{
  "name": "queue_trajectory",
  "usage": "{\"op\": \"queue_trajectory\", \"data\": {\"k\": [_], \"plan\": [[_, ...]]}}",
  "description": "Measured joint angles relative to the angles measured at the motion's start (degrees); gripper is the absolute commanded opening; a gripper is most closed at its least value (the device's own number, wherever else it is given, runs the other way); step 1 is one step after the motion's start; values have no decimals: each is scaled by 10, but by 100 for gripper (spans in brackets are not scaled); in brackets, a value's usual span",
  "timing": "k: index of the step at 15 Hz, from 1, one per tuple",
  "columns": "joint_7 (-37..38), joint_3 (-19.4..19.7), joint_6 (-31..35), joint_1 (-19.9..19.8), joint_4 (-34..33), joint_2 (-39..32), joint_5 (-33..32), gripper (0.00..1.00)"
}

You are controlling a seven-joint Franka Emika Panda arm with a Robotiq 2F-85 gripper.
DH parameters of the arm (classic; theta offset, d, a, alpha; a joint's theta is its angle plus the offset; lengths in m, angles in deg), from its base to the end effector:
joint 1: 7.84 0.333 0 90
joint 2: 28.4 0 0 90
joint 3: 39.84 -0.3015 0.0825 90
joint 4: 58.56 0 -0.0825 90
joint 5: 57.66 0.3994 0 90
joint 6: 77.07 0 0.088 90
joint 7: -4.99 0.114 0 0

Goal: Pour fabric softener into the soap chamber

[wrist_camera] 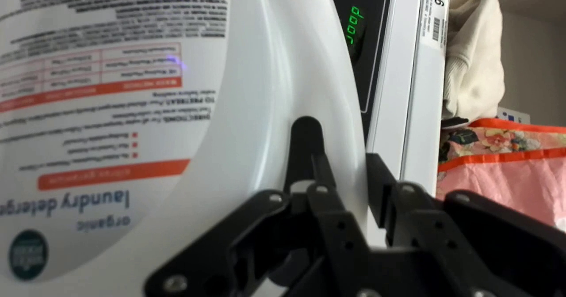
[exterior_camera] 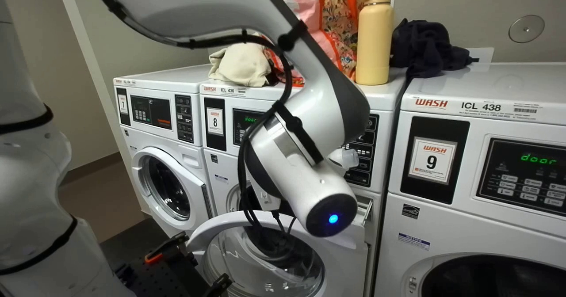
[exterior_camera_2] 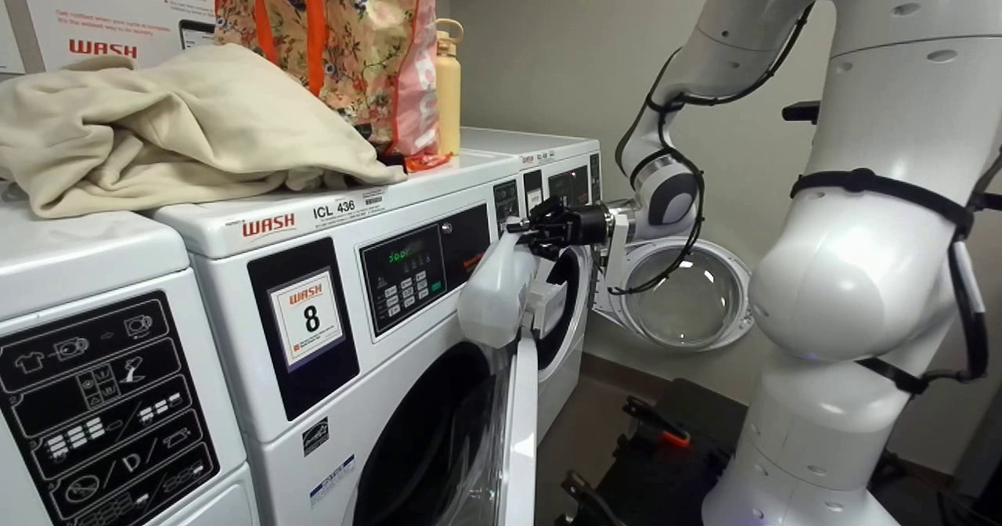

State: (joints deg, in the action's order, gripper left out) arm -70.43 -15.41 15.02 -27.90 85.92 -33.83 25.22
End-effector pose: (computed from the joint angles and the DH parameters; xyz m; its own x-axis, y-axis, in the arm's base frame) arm 0.3725 -0.2162 0.2339 0.7679 -0.5819 0.2679 0.1280 -0.2704 -0.9542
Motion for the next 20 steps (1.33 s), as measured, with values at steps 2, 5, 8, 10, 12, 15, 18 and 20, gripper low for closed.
{"op": "queue_trajectory", "data": {"k": [2, 5, 8, 10, 12, 15, 18, 20], "plan": [[0, -9, 37, 9, 12, 53, -18, 6], [0, -34, 88, 12, 34, 131, -38, 6], [3, -69, 139, 12, 55, 211, -44, 6], [7, -93, 170, 12, 60, 261, -52, 6], [16, -115, 200, 12, 59, 308, -69, 6], [27, -139, 236, 12, 43, 366, -100, 6], [39, -154, 271, 13, 10, 406, -135, 6], [40, -157, 297, 16, -17, 418, -150, 6]]}}
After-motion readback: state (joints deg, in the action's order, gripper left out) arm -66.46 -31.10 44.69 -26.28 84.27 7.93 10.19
